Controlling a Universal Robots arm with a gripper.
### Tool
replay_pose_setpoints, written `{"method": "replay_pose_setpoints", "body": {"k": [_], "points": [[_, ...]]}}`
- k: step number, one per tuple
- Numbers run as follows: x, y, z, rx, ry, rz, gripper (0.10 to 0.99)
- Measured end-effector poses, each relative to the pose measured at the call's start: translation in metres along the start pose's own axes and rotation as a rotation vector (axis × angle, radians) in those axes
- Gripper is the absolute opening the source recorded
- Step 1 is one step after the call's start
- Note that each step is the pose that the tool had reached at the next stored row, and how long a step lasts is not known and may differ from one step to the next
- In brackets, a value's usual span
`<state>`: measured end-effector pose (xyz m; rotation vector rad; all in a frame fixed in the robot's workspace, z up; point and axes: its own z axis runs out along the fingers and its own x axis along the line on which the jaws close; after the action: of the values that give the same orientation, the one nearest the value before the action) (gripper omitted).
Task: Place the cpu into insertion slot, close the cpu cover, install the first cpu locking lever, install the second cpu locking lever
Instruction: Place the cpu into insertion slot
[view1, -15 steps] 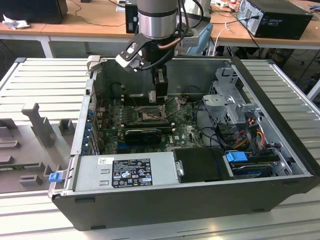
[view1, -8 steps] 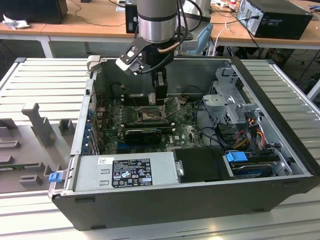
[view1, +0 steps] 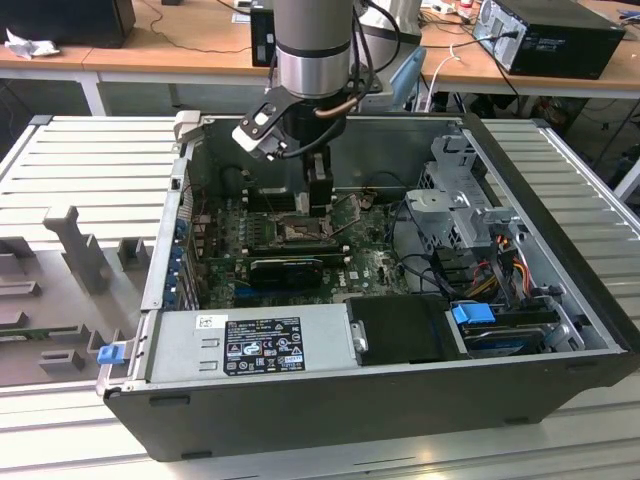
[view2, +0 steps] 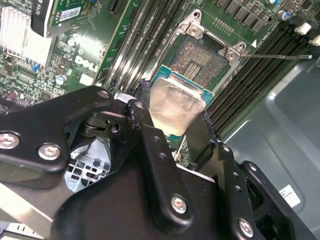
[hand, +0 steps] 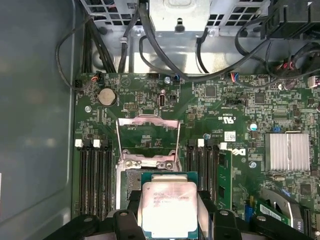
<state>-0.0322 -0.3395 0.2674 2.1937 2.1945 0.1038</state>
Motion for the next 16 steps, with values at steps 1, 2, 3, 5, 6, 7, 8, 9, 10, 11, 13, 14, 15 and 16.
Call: {"method": "replay_pose_setpoints", "body": {"k": [1, 2, 3, 5, 6, 7, 8, 9, 10, 11, 13, 14, 15, 16], "points": [[0.0005, -0.0001, 0.0012, 0.002, 0.0, 0.0, 0.529], [0.0016, -0.0003, 0.0042, 0.007, -0.0004, 0.0, 0.529], [0.0023, -0.0006, 0.0072, 0.009, -0.0012, 0.0, 0.529], [0.0039, -0.001, 0.014, 0.013, -0.0035, 0.0, 0.529], [0.0039, -0.0011, 0.0158, 0.013, -0.0041, 0.0, 0.529], [0.0039, -0.0013, 0.0179, 0.013, -0.0043, 0.0, 0.529], [0.0039, -0.0014, 0.0197, 0.013, -0.0045, 0.0, 0.529], [0.0038, -0.0018, 0.0239, 0.015, -0.0051, 0.0, 0.529], [0.0037, -0.002, 0.0264, 0.015, -0.0054, 0.0, 0.529], [0.0037, -0.0021, 0.0281, 0.015, -0.0063, 0.0, 0.529], [0.0036, -0.0024, 0.0326, 0.014, -0.0065, 0.0, 0.529], [0.0046, -0.0034, 0.0354, 0.013, -0.0065, 0.0, 0.529], [0.0051, -0.0071, 0.0375, 0.011, -0.0066, -0.001, 0.529], [0.0059, -0.0097, 0.0388, 0.011, -0.0065, 0.0, 0.529]]}}
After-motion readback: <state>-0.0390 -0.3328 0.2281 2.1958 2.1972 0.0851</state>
